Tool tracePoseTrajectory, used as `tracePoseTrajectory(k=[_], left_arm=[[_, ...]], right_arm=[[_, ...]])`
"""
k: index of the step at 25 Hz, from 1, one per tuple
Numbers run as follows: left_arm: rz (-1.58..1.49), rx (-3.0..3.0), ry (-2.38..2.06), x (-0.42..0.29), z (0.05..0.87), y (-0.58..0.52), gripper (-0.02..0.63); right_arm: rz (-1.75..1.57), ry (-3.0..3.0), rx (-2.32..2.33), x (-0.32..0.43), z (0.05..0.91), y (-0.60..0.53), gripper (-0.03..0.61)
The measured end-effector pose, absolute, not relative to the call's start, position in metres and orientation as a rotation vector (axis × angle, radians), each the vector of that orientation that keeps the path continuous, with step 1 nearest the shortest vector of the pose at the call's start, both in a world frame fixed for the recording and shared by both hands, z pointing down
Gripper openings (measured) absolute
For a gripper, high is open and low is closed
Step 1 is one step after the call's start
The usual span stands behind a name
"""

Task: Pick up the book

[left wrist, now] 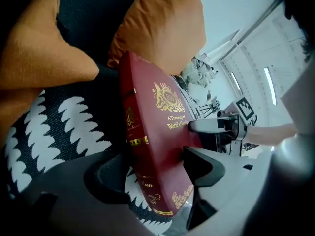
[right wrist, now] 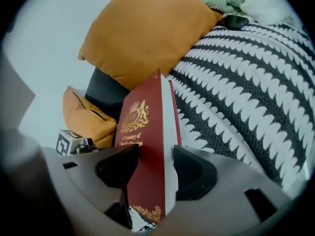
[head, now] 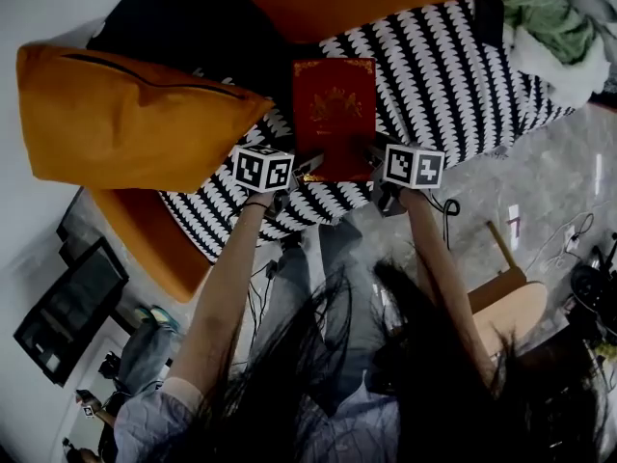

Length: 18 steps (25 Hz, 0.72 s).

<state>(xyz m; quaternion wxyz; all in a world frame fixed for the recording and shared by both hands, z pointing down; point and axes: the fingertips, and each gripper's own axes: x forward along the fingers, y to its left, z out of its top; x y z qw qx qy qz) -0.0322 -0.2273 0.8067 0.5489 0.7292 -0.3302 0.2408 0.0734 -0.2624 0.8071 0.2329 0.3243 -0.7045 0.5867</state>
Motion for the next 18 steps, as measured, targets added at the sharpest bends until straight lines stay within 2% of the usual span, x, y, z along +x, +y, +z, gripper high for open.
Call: tracePoseTrajectory(k=[10,18], left_arm=[[0.608,1.852,-0.764,-0.031,0.736,-0.240,0.334],[0.496,1.948,-0.830,-0.029,0.655,-0.234,0.334]], right_arm=[[1.481,-2.056,0.957,0.077,0.729,-0.268,0.233],[1.401,-2.161,1.031,0.079,0.644,-0.263,0.232]])
